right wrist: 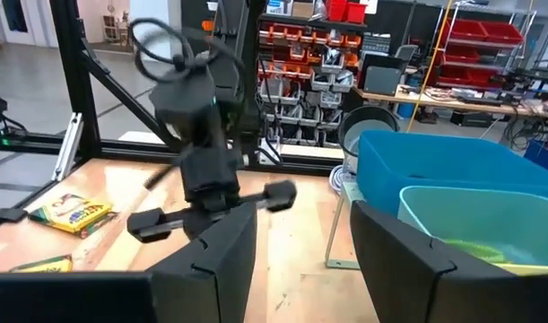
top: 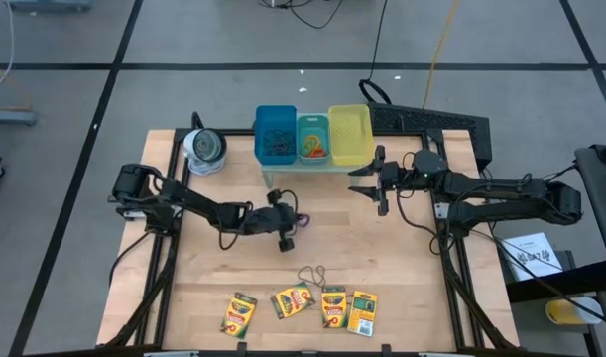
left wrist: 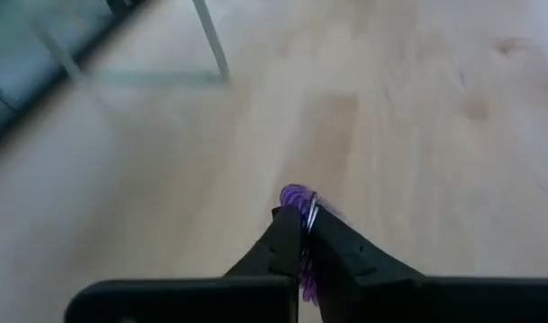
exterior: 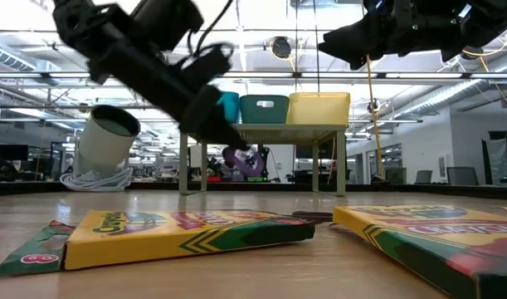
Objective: Pick & Place Office Desk Supplies
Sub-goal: Put the purple spring keychain into the green bin on the shelf
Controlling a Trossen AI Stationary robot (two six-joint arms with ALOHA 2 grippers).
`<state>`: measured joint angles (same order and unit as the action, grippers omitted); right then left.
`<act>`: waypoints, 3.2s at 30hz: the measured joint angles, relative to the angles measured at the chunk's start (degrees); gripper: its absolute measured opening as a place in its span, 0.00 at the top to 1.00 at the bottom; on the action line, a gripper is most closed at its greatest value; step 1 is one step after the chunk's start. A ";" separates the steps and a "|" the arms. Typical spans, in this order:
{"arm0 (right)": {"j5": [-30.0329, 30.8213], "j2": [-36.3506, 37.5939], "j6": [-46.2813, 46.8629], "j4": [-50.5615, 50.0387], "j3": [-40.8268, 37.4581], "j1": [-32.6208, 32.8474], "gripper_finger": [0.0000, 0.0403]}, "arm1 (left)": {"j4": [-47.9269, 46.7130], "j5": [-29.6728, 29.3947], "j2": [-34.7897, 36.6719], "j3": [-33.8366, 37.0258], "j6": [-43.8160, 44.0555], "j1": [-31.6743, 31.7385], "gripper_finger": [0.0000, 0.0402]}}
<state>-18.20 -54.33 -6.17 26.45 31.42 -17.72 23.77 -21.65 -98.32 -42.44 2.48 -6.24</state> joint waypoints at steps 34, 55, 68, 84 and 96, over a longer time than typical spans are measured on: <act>-3.03 -17.53 6.69 17.37 -0.02 2.84 0.44 | -7.21 -2.38 2.77 -22.55 -33.37 -0.33 0.91; -4.27 -17.51 0.95 16.66 -0.02 2.82 0.96 | -6.69 -3.39 2.77 -22.57 -28.34 -0.17 0.85; -4.78 -17.51 0.93 16.53 0.00 2.82 0.96 | -5.93 -2.57 3.87 -22.60 -12.39 -0.13 0.47; -4.44 -12.76 0.80 9.00 0.04 1.22 0.96 | -27.66 -3.69 30.56 -16.61 -3.93 0.55 0.39; -8.04 -11.58 4.21 9.25 0.04 1.31 0.96 | 0.12 -8.17 44.34 16.48 3.37 2.67 0.47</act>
<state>-26.24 -65.91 -1.96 35.71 31.46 -16.40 23.89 -29.82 -53.98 -25.96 5.85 -3.57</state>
